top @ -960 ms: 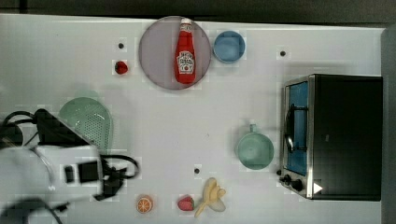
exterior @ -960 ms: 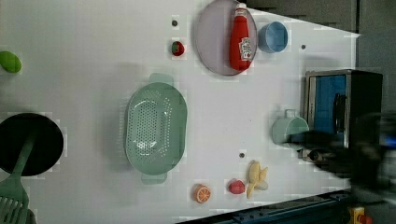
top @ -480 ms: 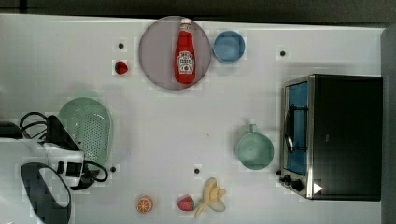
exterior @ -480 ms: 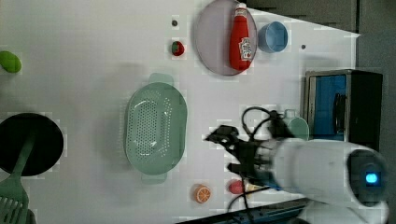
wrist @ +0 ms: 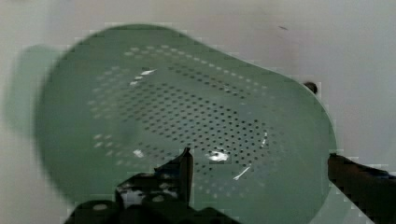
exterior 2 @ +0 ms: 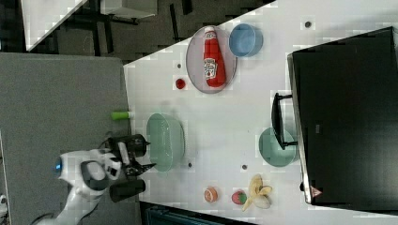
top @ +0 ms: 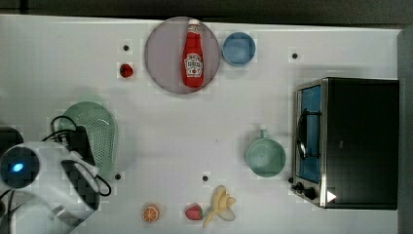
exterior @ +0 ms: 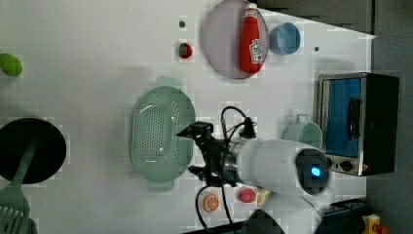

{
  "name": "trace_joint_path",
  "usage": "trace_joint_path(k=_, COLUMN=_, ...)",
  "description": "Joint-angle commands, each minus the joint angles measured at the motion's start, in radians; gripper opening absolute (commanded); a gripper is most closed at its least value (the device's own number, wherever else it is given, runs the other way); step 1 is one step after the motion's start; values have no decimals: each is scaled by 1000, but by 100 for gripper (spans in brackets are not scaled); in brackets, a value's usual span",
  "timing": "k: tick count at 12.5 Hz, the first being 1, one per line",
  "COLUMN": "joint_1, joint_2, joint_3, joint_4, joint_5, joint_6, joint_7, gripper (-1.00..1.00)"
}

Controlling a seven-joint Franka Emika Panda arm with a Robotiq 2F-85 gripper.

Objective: Drag strainer left to right.

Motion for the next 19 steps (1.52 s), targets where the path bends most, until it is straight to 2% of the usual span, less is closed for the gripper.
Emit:
trace_joint_path(k=1, joint_1=-7, joint_2=94, joint_3=-30, joint_4=2, joint_5=-62, joint_6=66, joint_7=200, gripper=100)
trace_joint_path(k=5, joint_1=16, joint_2=208, joint_3=-95, joint_4=5, joint_5=-169, joint_6=162, joint_7=264, gripper=100)
trace_joint_path(k=10, joint_1=53, joint_2=264, joint_3=-189, joint_4=2, joint_5=-199, joint_6=235, joint_7=265, gripper=100)
trace_joint_path(k=15, joint_1=33, joint_2=248, joint_3=-220, joint_4=-22, joint_5=-199, joint_6=235, joint_7=265, gripper=100)
trace_joint_path(k=19, joint_1=-24, joint_2=197, joint_3=-240, joint_4=-72, joint_5=-199, joint_6=234, joint_7=200, gripper=100)
